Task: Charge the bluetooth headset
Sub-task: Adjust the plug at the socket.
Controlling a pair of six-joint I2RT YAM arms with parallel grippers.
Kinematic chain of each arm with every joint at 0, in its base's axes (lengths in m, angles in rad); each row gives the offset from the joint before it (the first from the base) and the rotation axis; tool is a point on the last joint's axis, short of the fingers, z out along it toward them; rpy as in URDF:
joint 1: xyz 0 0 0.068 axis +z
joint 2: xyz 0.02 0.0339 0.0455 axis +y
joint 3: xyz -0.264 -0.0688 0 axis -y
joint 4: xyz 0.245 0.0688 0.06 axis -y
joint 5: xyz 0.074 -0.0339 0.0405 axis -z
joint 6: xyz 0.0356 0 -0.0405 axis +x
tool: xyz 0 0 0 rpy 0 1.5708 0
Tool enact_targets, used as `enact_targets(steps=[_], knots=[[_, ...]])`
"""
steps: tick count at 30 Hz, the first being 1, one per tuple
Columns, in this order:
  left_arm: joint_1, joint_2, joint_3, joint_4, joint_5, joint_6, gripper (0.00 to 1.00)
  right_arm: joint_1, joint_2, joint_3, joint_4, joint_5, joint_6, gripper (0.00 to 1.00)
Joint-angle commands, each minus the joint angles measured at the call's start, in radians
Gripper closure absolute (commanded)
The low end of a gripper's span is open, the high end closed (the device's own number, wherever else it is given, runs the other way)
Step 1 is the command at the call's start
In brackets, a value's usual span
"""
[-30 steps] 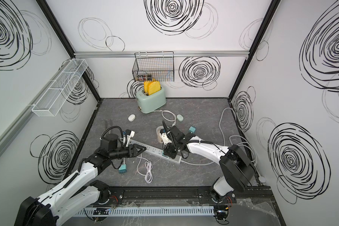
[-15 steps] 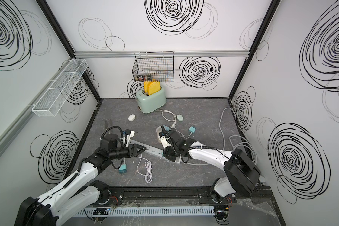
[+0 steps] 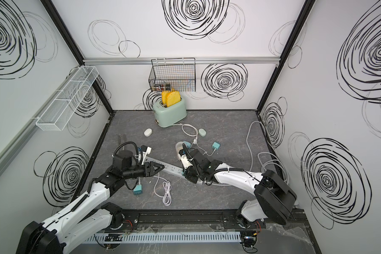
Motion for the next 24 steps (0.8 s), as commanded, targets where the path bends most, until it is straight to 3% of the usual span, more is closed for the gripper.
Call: enact_targets(steps=[1,14,24], knots=[[0.003,-0.009,-0.006,0.036,0.016,-0.004,0.45,0.021,0.077,-0.065,-0.122,0.003,-0.017,1.00],[0.005,-0.003,-0.002,0.031,0.016,0.000,0.45,0.052,0.098,-0.073,-0.169,-0.029,-0.037,1.00],[0.007,-0.007,-0.002,0.032,0.018,0.002,0.45,-0.015,0.105,-0.029,-0.176,-0.116,-0.015,1.00]])
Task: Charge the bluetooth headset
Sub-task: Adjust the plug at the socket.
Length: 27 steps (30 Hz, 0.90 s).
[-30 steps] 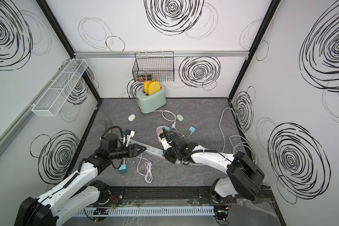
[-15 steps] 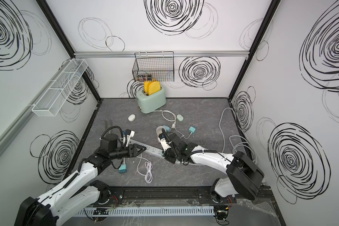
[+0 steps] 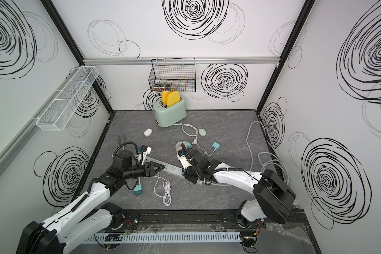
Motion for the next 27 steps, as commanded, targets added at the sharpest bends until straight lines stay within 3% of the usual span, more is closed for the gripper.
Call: enact_targets(steps=[1,7,13,22,27], knots=[[0.008,-0.008,-0.003,0.032,0.018,0.002,0.45,-0.008,0.067,-0.043,-0.154,-0.101,0.016,1.00],[0.008,-0.010,-0.003,0.034,0.020,0.003,0.45,-0.001,-0.022,-0.047,-0.075,-0.132,0.049,1.00],[0.008,-0.013,-0.003,0.034,0.024,0.004,0.45,0.037,-0.047,-0.056,0.006,-0.087,0.078,1.00],[0.008,-0.016,-0.004,0.037,0.022,0.004,0.45,0.051,-0.017,-0.102,0.214,-0.056,0.124,1.00],[0.008,-0.009,-0.002,0.035,0.025,0.004,0.45,0.039,0.035,-0.107,0.292,-0.021,0.055,1.00]])
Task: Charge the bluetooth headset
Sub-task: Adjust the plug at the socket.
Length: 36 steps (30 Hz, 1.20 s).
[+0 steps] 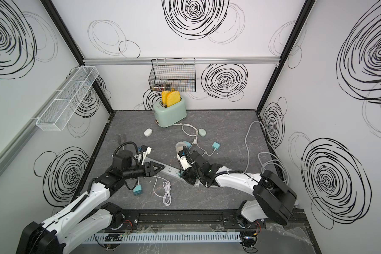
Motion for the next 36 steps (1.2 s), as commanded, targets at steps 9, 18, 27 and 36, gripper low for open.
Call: enact_targets(steps=[9,18,27,36], knots=[[0.008,-0.013,0.001,0.023,0.013,0.004,0.45,-0.046,0.102,-0.004,0.087,-0.062,-0.175,1.00],[0.006,-0.023,-0.003,0.032,0.022,0.001,0.45,-0.011,0.135,-0.072,0.221,-0.063,-0.083,1.00],[-0.004,-0.010,-0.003,0.032,0.028,-0.001,0.45,0.052,0.197,-0.083,0.193,0.008,-0.062,1.00],[-0.004,-0.020,0.017,-0.017,0.022,0.009,0.45,0.051,0.161,-0.166,0.261,-0.021,0.035,1.00]])
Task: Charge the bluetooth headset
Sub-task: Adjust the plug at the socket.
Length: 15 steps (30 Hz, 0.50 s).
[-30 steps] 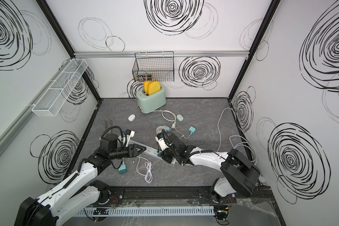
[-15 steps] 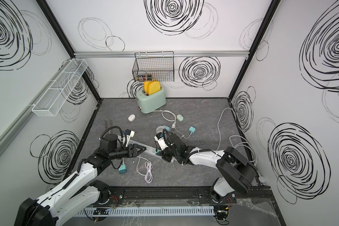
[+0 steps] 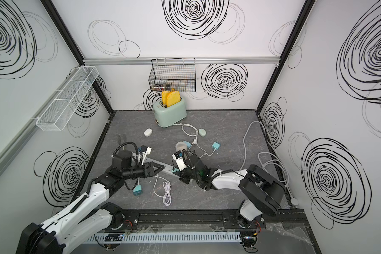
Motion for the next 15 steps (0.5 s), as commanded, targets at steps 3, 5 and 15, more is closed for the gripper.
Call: enact_targets(steps=[3,5,15], knots=[[-0.001,-0.008,0.026,-0.022,0.009,0.018,0.45,0.012,0.062,-0.069,-0.163,-0.029,0.075,1.00],[0.000,-0.005,0.031,-0.032,0.009,0.022,0.45,0.014,0.067,-0.085,-0.146,-0.023,0.098,1.00],[0.002,-0.001,0.047,-0.057,-0.012,0.027,0.45,0.030,0.130,-0.004,-0.219,0.003,0.087,1.00]])
